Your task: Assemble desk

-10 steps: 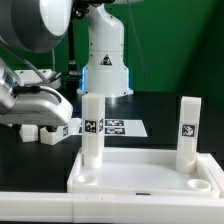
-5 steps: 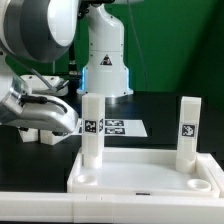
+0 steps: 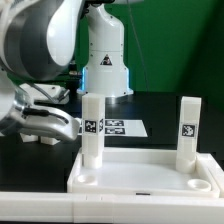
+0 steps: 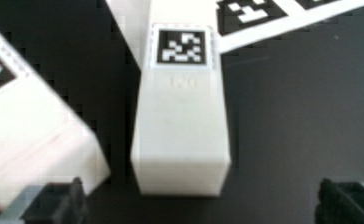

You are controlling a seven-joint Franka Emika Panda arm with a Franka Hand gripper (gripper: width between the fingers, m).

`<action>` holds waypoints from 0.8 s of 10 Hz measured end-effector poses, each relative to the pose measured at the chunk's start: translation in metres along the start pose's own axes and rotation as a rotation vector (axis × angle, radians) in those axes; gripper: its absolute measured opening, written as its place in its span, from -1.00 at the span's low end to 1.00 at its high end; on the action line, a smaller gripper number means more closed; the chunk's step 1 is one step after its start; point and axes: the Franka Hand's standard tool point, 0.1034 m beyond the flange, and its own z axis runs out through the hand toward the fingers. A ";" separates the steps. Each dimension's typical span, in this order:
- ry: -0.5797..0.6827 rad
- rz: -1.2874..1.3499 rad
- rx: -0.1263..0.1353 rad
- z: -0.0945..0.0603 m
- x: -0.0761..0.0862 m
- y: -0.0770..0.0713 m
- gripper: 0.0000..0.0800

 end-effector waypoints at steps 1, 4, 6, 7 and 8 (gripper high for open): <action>-0.006 0.005 0.002 0.005 -0.001 0.002 0.62; -0.002 0.014 0.000 0.007 0.000 0.003 0.62; 0.001 0.011 -0.003 0.008 0.001 0.001 0.62; 0.004 0.010 -0.007 0.014 -0.001 0.000 0.62; 0.001 0.012 -0.007 0.016 -0.002 0.000 0.62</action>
Offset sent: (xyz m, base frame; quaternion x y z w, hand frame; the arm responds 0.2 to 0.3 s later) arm 0.0000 0.0000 0.0000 0.0000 0.0000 0.0000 1.0000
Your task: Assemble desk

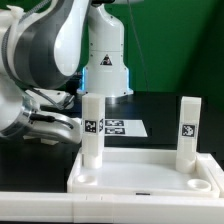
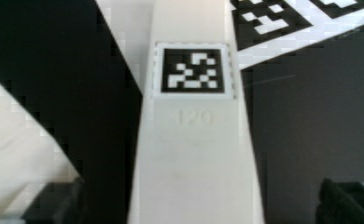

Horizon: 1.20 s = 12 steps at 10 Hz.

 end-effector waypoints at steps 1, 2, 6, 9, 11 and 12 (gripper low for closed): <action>-0.001 0.000 0.000 0.001 0.000 0.000 0.62; 0.000 0.000 0.000 0.000 0.000 0.000 0.32; 0.002 -0.001 0.000 -0.001 0.000 0.001 -0.28; 0.082 -0.097 -0.038 -0.042 -0.001 -0.014 -0.28; 0.156 -0.156 -0.050 -0.084 -0.016 -0.026 -0.27; 0.162 -0.153 -0.048 -0.083 -0.016 -0.025 -0.27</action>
Offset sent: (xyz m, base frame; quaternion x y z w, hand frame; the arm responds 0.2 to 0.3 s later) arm -0.0012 -0.0011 -0.0045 0.0010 0.0067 -0.0027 1.0000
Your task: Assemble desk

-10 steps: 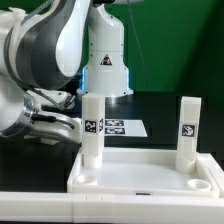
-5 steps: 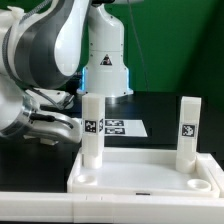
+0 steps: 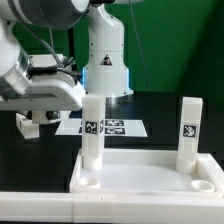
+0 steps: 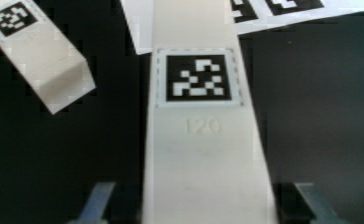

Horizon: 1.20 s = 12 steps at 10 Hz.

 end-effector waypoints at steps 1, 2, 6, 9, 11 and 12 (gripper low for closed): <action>-0.006 0.003 0.000 0.003 0.001 0.001 -0.27; -0.003 0.002 0.000 0.003 0.001 0.002 -0.27; 0.087 -0.045 -0.018 -0.043 0.001 -0.009 -0.27; 0.285 -0.046 -0.038 -0.046 0.009 -0.005 -0.27; 0.418 -0.066 -0.054 -0.068 0.010 -0.013 -0.27; 0.482 -0.071 -0.060 -0.082 0.007 -0.024 -0.27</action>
Offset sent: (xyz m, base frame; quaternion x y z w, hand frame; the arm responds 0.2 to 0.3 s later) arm 0.0177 -0.0086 0.0350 -0.0213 -0.0060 -0.0539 0.9983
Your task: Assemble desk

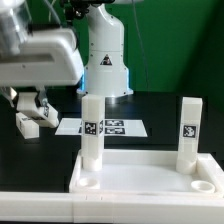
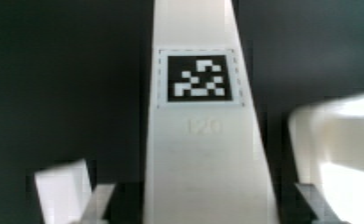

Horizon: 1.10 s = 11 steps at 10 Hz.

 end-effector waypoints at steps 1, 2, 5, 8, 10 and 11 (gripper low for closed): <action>0.072 -0.022 -0.010 -0.011 0.008 -0.010 -0.27; 0.158 -0.024 -0.019 -0.006 0.012 -0.005 -0.27; 0.255 -0.036 -0.041 -0.009 0.014 -0.009 -0.27; 0.322 -0.123 -0.057 -0.038 0.044 -0.055 -0.27; 0.341 -0.125 -0.057 -0.036 0.045 -0.053 -0.27; 0.385 -0.128 -0.065 -0.039 0.050 -0.052 -0.27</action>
Offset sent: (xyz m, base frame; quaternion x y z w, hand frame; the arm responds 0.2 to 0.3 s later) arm 0.0000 0.0000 0.0000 0.0000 0.1296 0.0000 0.9916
